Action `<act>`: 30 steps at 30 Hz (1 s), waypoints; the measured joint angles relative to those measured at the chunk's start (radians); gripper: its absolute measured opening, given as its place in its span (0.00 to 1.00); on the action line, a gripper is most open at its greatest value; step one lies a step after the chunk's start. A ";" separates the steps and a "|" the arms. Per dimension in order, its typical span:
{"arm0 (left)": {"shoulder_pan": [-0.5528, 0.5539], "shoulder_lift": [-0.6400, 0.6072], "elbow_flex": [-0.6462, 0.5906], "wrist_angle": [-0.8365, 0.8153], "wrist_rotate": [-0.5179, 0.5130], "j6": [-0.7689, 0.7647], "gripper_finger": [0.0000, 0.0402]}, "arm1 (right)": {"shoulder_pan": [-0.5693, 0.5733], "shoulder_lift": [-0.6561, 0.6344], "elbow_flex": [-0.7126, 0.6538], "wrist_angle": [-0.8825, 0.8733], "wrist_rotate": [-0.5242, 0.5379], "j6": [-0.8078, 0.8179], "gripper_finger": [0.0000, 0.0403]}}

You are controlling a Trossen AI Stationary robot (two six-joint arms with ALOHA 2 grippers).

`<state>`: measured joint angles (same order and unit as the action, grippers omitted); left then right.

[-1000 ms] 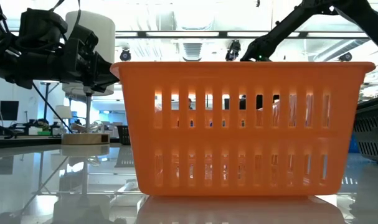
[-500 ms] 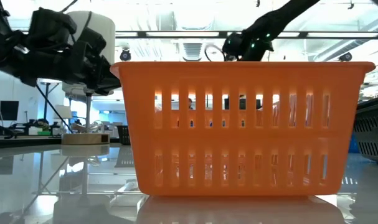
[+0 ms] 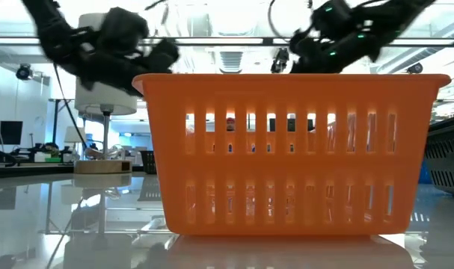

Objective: Stack baskets by color
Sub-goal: Stack the top blue bin on top of the bottom left blue bin

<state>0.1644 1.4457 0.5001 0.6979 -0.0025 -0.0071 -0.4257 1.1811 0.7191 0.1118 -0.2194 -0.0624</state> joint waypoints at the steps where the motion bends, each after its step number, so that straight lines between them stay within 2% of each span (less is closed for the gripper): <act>1: 0.004 0.018 0.035 -0.033 0.000 0.010 0.00 | 0.012 -0.032 -0.036 0.032 0.001 0.000 0.02; 6: 0.031 0.079 0.203 -0.219 0.002 0.039 0.00 | 0.060 -0.173 -0.184 0.158 0.002 0.038 0.02; 13: 0.101 0.178 0.421 -0.457 0.000 0.053 0.01 | 0.101 -0.305 -0.285 0.186 0.010 0.048 0.02; 17: 0.139 0.240 0.535 -0.575 -0.003 0.094 0.10 | 0.117 -0.337 -0.313 0.186 0.010 0.053 0.02; 22: 0.172 0.337 0.661 -0.719 -0.003 0.175 0.27 | 0.130 -0.343 -0.327 0.185 0.010 0.053 0.02; 25: 0.194 0.398 0.724 -0.766 -0.041 0.204 0.35 | 0.132 -0.342 -0.331 0.185 0.010 0.052 0.02; 30: 0.233 0.461 0.786 -0.799 -0.063 0.233 0.40 | 0.133 -0.342 -0.337 0.185 0.010 0.047 0.02</act>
<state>0.3970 1.9071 1.2857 -0.1010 -0.0656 0.2260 -0.2924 0.8387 0.3823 0.2970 -0.2092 -0.0154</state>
